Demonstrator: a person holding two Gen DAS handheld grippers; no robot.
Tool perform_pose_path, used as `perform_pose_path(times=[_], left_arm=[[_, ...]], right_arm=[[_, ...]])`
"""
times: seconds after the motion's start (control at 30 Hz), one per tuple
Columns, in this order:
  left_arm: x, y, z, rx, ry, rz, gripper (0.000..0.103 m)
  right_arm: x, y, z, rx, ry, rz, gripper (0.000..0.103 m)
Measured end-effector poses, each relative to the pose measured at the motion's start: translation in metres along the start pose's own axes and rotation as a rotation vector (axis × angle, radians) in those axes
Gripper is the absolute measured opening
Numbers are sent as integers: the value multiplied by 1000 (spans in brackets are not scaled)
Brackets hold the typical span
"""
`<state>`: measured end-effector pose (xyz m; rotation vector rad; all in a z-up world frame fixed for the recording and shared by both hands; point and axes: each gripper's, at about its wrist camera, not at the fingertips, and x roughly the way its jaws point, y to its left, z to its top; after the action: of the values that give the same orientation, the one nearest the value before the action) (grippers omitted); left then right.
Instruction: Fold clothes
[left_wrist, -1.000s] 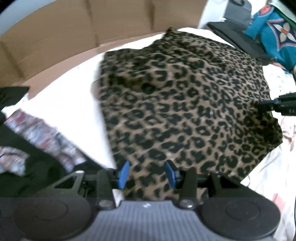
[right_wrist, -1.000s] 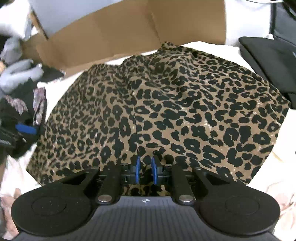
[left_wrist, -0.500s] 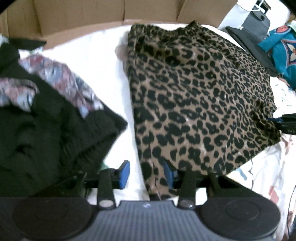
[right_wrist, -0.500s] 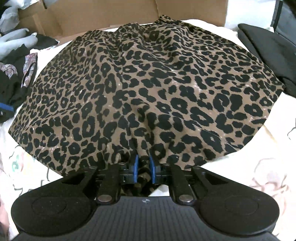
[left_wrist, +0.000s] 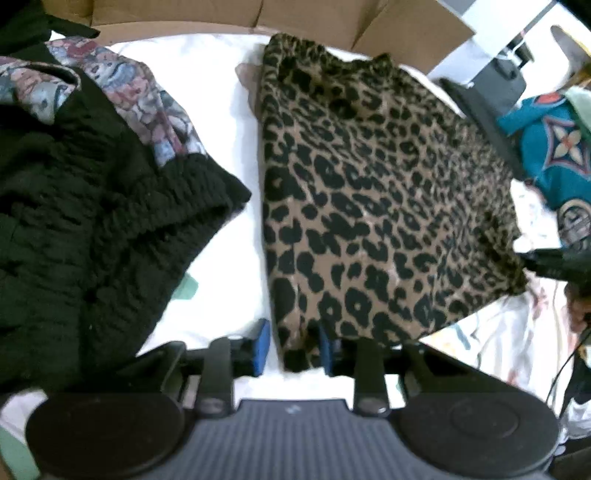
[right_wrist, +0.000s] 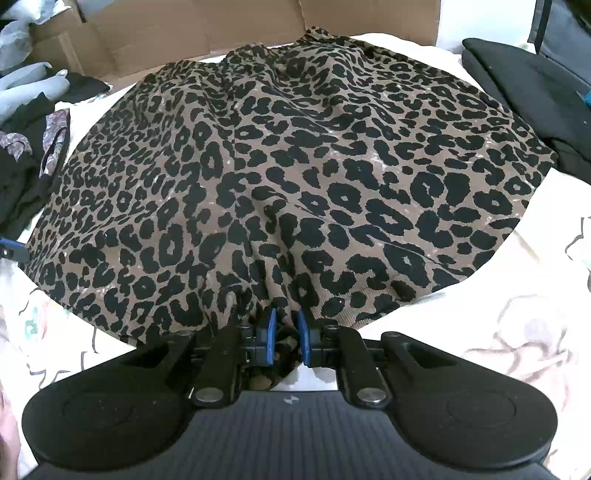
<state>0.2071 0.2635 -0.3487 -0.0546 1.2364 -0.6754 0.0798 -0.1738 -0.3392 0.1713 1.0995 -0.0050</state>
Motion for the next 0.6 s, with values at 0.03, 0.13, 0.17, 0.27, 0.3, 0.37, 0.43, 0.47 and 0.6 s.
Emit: perform_pose_path(times=[0.03, 0.13, 0.17, 0.27, 0.3, 0.37, 0.43, 0.47, 0.6], left_arm=[[0, 3, 0, -7, -3, -12, 24], [0, 9, -2, -9, -8, -38, 22], [0, 10, -2, -8, -6, -47, 22], [2, 10, -4, -12, -5, -66, 22], [4, 10, -3, -17, -3, -74, 22], [5, 13, -3, -43, 5, -96, 22], [4, 22, -3, -106, 16, -130, 15], [4, 25, -5, -131, 22, -144, 13], [4, 31, -7, -175, 27, -177, 9]], right_arm=[[0, 0, -1, -1, 3, -1, 18], [-1, -1, -2, -5, 12, -3, 17], [-1, -1, -2, -5, 14, -3, 17], [-2, -1, -1, -4, 27, -10, 17], [-5, -1, 0, -4, 27, -15, 18], [-9, -1, 2, -4, 27, -27, 18], [-21, 2, 2, -23, -6, -27, 18], [-27, 3, 3, -25, -24, -19, 19], [-51, 8, 8, -21, -111, 18, 19]])
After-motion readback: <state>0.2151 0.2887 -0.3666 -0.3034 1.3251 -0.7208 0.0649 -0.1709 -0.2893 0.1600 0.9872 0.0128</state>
